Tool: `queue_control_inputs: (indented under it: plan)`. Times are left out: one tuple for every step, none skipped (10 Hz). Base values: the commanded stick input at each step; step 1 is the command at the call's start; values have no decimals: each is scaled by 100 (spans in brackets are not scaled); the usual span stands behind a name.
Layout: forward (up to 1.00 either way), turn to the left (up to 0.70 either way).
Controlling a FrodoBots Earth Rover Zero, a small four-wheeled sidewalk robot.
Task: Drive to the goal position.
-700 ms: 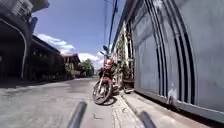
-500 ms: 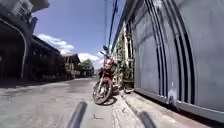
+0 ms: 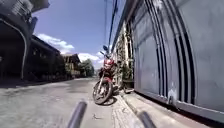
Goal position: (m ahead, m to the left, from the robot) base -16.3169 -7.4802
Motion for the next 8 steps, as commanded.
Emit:
queue_control_inputs:
  plan:
    - [0, 0]
    - [0, 2]
    - [0, 58]
    - [0, 66]
    - [0, 68]
    - [0, 69]
    - [0, 69]
    - [0, 69]
